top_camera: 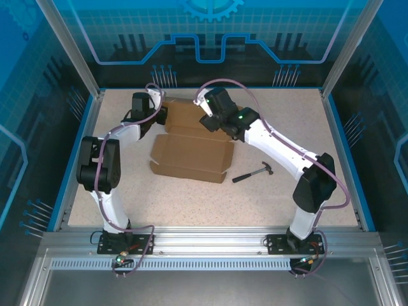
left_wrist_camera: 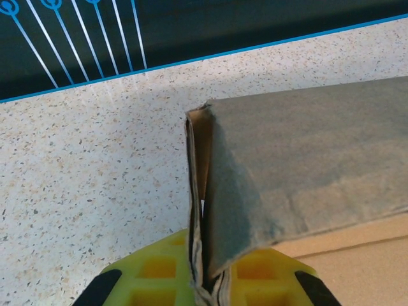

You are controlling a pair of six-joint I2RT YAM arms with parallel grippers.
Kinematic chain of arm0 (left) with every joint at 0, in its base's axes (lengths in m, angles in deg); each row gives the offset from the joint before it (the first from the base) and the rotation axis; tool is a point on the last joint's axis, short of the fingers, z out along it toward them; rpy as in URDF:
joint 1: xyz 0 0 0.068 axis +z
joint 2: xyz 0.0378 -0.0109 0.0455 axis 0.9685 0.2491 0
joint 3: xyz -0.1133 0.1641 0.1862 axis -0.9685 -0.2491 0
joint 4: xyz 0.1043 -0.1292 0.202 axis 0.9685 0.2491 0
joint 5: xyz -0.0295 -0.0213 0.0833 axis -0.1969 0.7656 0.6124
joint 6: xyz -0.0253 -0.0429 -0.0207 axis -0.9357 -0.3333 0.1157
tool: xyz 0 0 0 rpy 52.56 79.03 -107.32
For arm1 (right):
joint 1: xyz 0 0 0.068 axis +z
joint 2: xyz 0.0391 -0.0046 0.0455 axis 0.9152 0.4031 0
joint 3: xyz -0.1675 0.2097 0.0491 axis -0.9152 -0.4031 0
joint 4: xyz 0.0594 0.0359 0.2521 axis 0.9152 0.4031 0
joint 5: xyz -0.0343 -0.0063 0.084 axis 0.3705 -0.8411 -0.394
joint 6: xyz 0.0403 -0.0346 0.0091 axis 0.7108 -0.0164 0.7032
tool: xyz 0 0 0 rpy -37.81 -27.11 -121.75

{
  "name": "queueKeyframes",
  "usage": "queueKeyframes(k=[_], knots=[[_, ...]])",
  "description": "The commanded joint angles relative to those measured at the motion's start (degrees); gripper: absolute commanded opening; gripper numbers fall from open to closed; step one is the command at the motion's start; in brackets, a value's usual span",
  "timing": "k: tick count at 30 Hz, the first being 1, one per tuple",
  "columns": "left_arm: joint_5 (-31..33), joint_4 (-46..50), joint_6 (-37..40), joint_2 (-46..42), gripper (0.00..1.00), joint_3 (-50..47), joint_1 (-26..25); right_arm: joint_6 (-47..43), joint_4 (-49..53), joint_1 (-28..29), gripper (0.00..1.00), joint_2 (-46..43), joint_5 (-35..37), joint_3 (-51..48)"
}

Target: Fold the paper box

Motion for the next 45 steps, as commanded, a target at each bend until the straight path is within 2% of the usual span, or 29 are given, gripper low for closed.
queueKeyframes(k=[1, 5, 14, 20, 27, 35, 45], knots=[[0.97, 0.60, -1.18, -2.95, 0.00, -0.75, -0.05, 12.72, 9.01, -3.38, 0.80, 1.92, -6.25, 2.67], [0.73, 0.51, -1.11, -2.99, 0.00, -0.88, -0.01, 15.40, 9.50, -6.02, 0.81, 4.92, -7.31, 4.54], [0.89, 0.31, -0.69, -2.92, 0.00, -0.93, -0.03, 14.36, 8.98, -9.46, 0.81, 9.72, -7.86, 7.42], [0.79, 0.37, -1.04, -2.79, 0.00, -0.91, -0.05, 16.95, 7.25, -10.41, 0.80, 11.95, -13.60, 6.60], [0.23, 0.28, -1.57, -2.79, 0.00, -0.75, -0.04, 21.19, -0.94, -10.89, 0.76, 11.36, -22.26, 3.36], [-0.26, 0.15, -2.16, -2.60, 0.00, -0.78, -0.04, 23.29, -12.38, -12.06, 0.73, 8.00, -25.51, -4.48], [1.16, 0.88, -2.17, -2.70, 0.00, -0.61, 0.04, 25.01, -14.68, -11.48, 0.76, -1.13, -15.53, -19.62]])
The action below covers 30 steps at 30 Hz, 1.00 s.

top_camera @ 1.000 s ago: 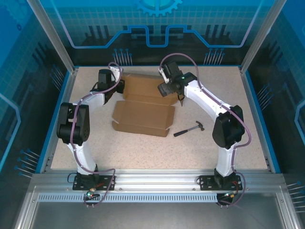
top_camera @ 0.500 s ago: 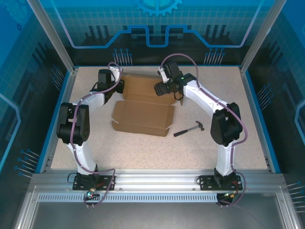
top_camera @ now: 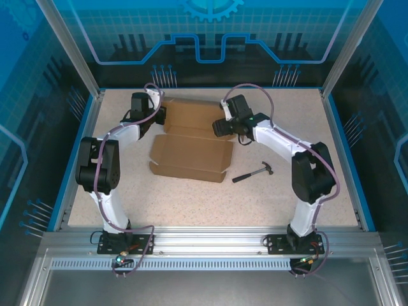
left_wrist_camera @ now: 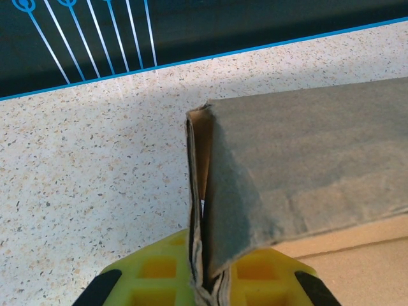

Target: Fold the paper box

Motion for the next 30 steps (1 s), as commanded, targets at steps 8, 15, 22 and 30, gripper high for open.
queueKeyframes(k=[8, 15, 22, 30], knots=[[-0.22, 0.59, -2.42, -2.07, 0.00, -0.06, -0.18, 8.18, -11.49, 2.77, 0.77, -2.24, 7.89, -11.80], [-0.41, 0.66, -2.38, -2.42, 0.00, -0.20, -0.18, 12.02, -18.10, 2.29, 0.79, 1.00, 9.79, -14.54], [-0.66, 0.64, -2.34, -2.53, 0.00, -0.21, -0.18, 14.16, -19.50, 1.39, 0.81, 5.26, 11.84, -13.16], [-0.57, 0.66, -2.18, -2.41, 0.00, -0.08, -0.18, 13.74, -25.15, -0.17, 0.81, 6.85, 6.50, -13.73]])
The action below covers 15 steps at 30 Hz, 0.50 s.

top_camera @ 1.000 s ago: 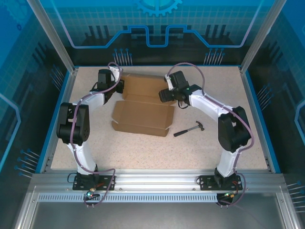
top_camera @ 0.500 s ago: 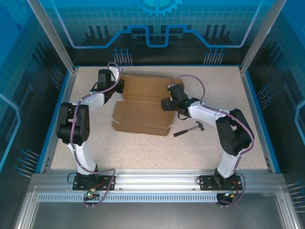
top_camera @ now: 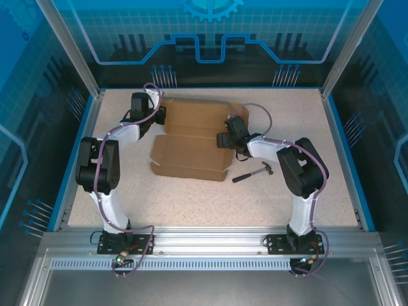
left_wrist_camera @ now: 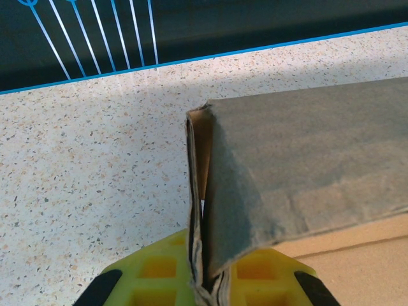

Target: Fold the paper box

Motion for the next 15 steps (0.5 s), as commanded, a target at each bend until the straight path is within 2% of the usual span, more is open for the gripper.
queueKeyframes(k=[1, 5, 15], knots=[[-0.77, 0.58, -0.83, -2.30, 0.00, -0.04, -0.18, -0.41, -5.70, -0.89, 0.81, 0.57, -2.92, 0.50], [-0.89, 0.68, -0.87, -2.27, 0.00, 0.03, -0.18, -1.99, -8.20, -1.37, 0.78, -0.51, -5.27, -0.20], [-1.42, 0.93, -1.39, -2.06, 0.00, 0.11, -0.18, 0.60, -13.12, -1.61, 0.58, 1.21, -15.32, 0.07]])
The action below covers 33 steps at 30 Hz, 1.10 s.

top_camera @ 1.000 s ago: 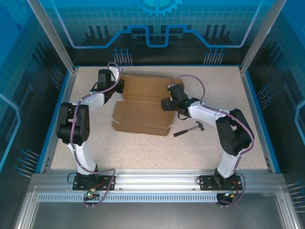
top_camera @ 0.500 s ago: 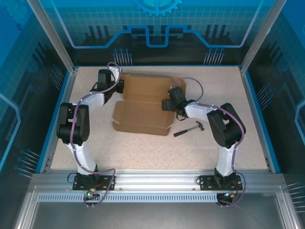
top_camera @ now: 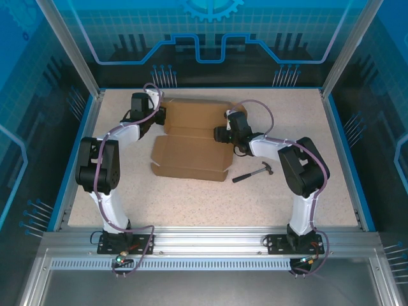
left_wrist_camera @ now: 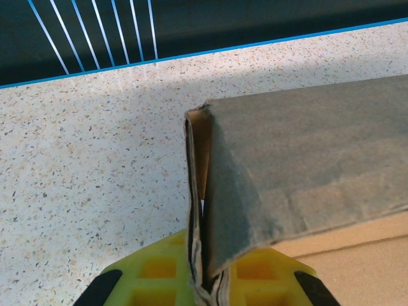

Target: Fold the paper box

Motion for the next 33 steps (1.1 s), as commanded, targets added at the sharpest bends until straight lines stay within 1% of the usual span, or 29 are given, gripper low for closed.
queueKeyframes(k=[1, 7, 12, 19, 21, 25, 29, 31, 33], knots=[[-1.53, 0.12, -1.42, -2.06, 0.00, 0.06, -0.18, 1.67, -3.36, -0.47, 0.57, 1.64, -5.49, 0.48], [-1.82, 0.11, -1.85, -2.13, 0.00, 0.07, -0.18, 3.06, -3.69, -0.84, 0.52, 3.15, -8.14, 0.87], [-1.36, 0.20, -1.69, -2.38, 0.00, -0.02, -0.18, 0.53, -1.35, -1.23, 0.52, -0.04, -7.31, 0.09], [-0.95, 0.53, -1.16, -2.38, 0.00, 0.14, -0.01, -3.95, 3.61, -1.11, 0.61, -8.44, -6.30, -3.49], [-0.86, 0.55, -1.16, -2.33, 0.00, 0.08, 0.00, -4.96, 4.42, -1.12, 0.62, -11.49, -6.39, -5.34], [-0.86, 0.81, -1.09, -2.44, 0.00, 0.31, 0.09, -8.49, 8.74, -1.04, 0.62, -18.57, -6.78, -8.31], [-0.78, 1.08, -0.99, -2.62, 0.00, 0.36, 0.08, -12.88, 13.96, -1.70, 0.60, -25.82, -4.99, -10.16], [-0.84, 1.20, -1.03, -2.61, 0.00, 0.35, 0.09, -14.43, 15.49, -3.17, 0.58, -28.61, -4.53, -10.70], [-0.86, 1.17, -0.97, -2.62, 0.00, 0.41, 0.08, -14.85, 16.25, -6.05, 0.56, -30.22, -4.88, -10.98]])
